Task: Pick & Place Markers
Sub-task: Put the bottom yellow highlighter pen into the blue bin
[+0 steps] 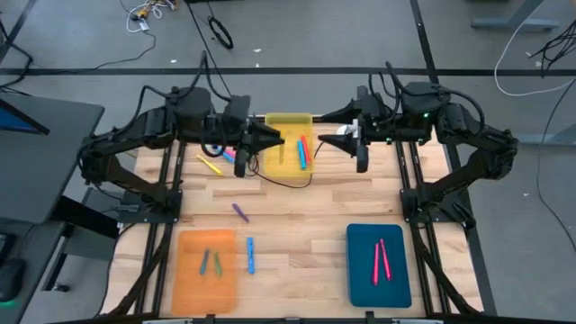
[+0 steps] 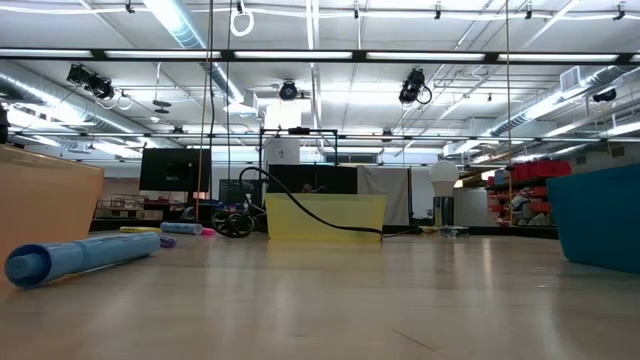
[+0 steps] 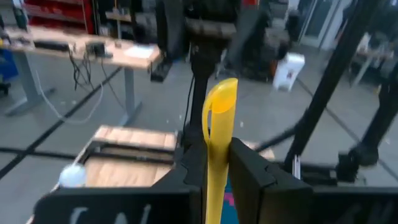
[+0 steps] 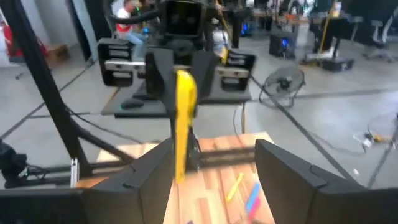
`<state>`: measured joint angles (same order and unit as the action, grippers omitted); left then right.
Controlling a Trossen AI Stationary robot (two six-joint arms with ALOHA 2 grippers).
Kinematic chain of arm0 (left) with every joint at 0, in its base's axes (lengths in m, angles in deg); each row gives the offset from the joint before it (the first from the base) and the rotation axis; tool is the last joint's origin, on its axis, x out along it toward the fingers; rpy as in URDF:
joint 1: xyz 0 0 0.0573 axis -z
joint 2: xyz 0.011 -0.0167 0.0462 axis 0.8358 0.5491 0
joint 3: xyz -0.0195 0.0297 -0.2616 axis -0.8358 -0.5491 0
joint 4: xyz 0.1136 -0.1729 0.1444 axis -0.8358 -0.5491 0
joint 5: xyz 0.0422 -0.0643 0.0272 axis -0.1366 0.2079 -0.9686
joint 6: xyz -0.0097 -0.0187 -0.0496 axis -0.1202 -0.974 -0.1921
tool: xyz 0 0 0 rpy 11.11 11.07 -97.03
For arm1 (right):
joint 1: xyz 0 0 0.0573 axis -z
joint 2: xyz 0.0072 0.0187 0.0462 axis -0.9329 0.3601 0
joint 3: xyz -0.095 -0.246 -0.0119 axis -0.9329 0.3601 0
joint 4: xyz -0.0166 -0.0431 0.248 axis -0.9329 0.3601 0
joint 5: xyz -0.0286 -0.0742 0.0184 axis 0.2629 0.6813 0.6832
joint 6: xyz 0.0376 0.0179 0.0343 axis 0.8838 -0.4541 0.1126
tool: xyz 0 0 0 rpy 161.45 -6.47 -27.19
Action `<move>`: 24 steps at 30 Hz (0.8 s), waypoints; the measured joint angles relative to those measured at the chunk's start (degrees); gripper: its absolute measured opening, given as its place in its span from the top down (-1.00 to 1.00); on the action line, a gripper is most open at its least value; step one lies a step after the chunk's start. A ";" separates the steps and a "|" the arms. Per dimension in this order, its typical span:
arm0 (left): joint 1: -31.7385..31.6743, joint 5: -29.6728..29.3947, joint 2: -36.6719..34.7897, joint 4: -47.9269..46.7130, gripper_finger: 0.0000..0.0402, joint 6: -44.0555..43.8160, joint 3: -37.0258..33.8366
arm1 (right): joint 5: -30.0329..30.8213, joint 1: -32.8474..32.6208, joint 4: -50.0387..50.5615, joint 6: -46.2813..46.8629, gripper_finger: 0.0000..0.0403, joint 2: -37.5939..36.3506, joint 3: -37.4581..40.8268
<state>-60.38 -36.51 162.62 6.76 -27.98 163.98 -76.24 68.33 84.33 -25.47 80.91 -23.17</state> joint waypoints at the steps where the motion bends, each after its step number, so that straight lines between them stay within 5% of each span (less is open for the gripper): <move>1: 0.02 -0.26 0.04 1.48 0.77 -0.51 0.00 | -0.01 -0.42 -0.60 -0.29 -0.11 0.23 0.00; 13: 0.17 -2.12 1.14 13.03 0.77 0.79 -0.02 | -0.04 -2.82 -6.83 0.18 -0.11 4.11 0.04; 24: 1.52 -2.07 2.16 14.42 0.78 1.98 -0.02 | 0.00 -3.53 -11.60 -0.61 -0.11 7.61 0.09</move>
<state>-58.86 -38.58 164.78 21.18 -25.99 163.96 -76.24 64.80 72.73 -26.08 88.52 -23.08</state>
